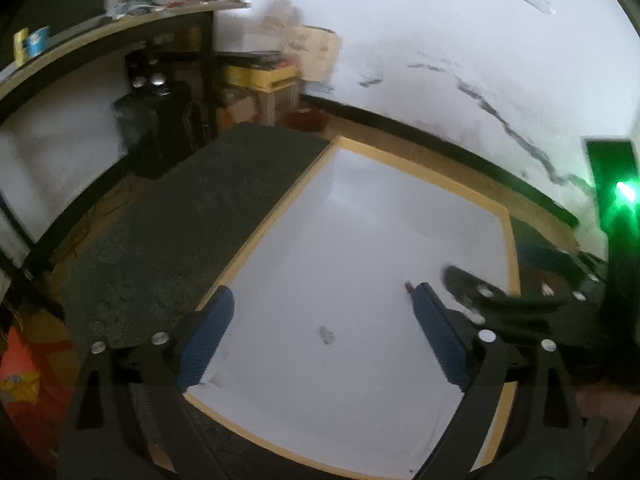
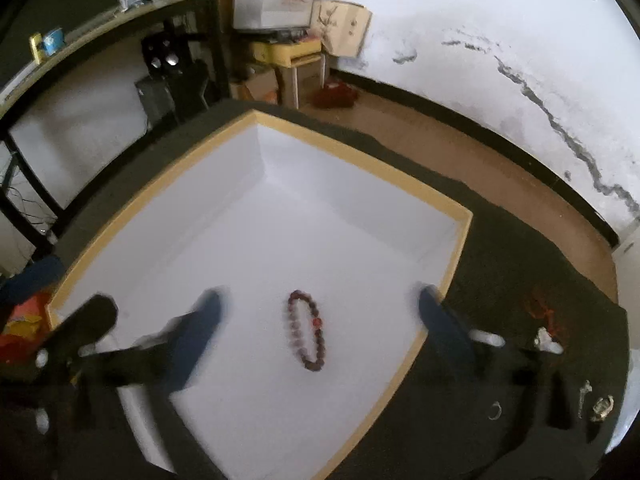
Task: Organize jewelry
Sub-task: 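Lower the red bead bracelet into the box and open the right tool, then move the left tool back over the rug toward the other silver ring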
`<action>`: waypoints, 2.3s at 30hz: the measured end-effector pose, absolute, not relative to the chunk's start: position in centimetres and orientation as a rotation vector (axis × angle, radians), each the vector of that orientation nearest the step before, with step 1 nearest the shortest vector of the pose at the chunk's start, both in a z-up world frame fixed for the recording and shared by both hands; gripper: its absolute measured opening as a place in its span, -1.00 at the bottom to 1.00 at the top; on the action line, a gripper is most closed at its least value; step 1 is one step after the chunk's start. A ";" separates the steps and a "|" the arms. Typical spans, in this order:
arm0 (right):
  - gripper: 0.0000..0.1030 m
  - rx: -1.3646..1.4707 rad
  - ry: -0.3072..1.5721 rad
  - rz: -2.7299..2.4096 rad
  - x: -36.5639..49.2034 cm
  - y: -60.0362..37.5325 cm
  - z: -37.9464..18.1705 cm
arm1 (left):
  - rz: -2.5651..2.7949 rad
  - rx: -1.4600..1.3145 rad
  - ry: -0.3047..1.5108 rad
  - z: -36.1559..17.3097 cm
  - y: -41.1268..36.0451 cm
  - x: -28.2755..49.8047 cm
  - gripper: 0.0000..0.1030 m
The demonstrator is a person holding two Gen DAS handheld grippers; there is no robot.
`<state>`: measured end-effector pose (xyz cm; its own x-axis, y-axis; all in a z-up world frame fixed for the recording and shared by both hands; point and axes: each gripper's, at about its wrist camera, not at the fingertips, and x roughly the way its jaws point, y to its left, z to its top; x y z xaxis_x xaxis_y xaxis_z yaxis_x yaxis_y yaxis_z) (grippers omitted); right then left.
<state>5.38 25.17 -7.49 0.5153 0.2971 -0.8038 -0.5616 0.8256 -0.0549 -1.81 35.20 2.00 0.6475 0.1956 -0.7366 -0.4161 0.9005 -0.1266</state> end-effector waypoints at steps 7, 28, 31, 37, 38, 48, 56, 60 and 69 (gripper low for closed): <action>0.88 -0.221 0.854 0.477 3.7 18.6 -3.5 | 0.365 -0.302 0.745 3.4 33.4 -1.3 0.74; 0.88 -0.049 0.762 -0.024 -4.8 -24.7 -7.2 | 0.025 -0.088 0.900 0.3 5.1 2.8 0.75; 0.88 -0.022 0.787 -0.023 -4.5 -25.2 -7.9 | 0.031 -0.069 0.928 -1.8 4.1 3.4 0.75; 0.88 -0.047 0.787 0.000 -3.4 -23.2 -9.3 | 0.025 -0.079 0.960 -5.4 3.4 5.1 0.75; 0.88 -0.051 0.794 0.007 -3.1 -22.7 -9.7 | 0.032 -0.082 0.975 -6.1 3.6 5.5 0.75; 0.88 -0.005 0.803 0.073 -0.9 -20.0 -10.6 | -0.006 0.009 0.993 -9.2 2.3 7.0 0.75; 0.88 0.024 0.803 0.070 -0.5 -20.1 -10.4 | 0.027 0.024 0.968 -12.1 2.5 8.0 0.79; 0.88 0.030 0.786 0.073 -0.5 -20.2 -9.8 | 0.037 0.014 0.943 -12.1 2.4 8.1 0.79; 0.88 0.072 0.778 0.069 -0.3 -21.5 -9.1 | 0.001 0.048 0.926 -11.9 1.8 8.0 0.49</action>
